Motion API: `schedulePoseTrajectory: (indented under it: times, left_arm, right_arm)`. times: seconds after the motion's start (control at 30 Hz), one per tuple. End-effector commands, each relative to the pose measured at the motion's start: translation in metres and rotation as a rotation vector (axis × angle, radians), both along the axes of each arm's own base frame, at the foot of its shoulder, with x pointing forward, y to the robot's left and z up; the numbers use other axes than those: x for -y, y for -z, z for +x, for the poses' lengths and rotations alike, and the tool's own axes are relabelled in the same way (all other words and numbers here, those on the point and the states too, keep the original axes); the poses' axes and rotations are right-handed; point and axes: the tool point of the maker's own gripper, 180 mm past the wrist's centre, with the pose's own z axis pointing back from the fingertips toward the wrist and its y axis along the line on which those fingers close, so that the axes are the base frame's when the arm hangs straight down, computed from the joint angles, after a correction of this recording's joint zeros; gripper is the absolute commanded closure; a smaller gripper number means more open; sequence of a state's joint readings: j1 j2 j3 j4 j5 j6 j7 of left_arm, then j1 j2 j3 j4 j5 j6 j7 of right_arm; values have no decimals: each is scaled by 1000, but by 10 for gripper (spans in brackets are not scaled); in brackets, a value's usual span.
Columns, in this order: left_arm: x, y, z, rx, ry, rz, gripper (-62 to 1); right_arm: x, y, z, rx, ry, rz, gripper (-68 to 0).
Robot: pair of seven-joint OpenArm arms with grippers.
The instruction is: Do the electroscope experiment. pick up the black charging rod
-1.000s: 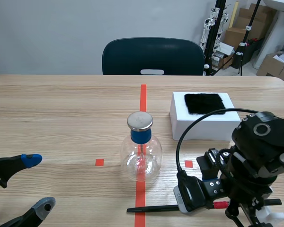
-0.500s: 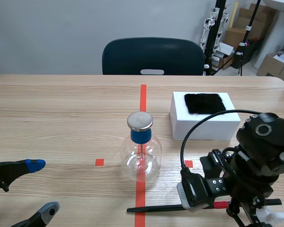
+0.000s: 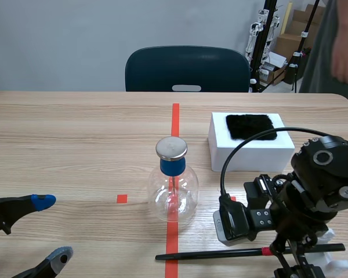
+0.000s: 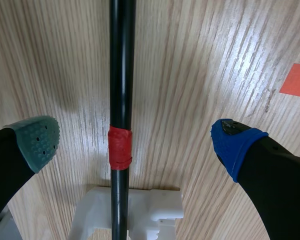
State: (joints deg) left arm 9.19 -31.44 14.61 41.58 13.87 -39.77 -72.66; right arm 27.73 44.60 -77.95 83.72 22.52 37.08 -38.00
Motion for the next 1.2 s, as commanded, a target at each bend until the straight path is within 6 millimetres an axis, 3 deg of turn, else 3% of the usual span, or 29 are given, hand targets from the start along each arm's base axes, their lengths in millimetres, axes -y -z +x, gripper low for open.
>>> schedulePoseTrajectory:
  times: [0.0, 0.4, 0.63, 0.87, 1.07, 1.17]
  left_arm:
    - [-3, -7, 5, 24, -12, -19, -623]
    - [-3, -7, 5, 24, -12, -19, -623]
    - [-3, -7, 5, 24, -12, -19, -623]
    - [-3, -7, 5, 24, -12, -19, -623]
    - [-3, -7, 5, 24, -12, -19, -623]
    - [-3, -7, 5, 24, -12, -19, -623]
  right_arm:
    - [2, -6, 10, 28, 3, -5, -625]
    - [7, -5, 11, 32, 3, -28, -453]
    - [7, -5, 12, 36, -1, -32, -406]
    - [7, -6, 12, 37, 0, -28, -402]
    - [6, -8, 18, 49, 12, -22, -204]
    - [7, -10, 21, 57, 19, -18, -138]
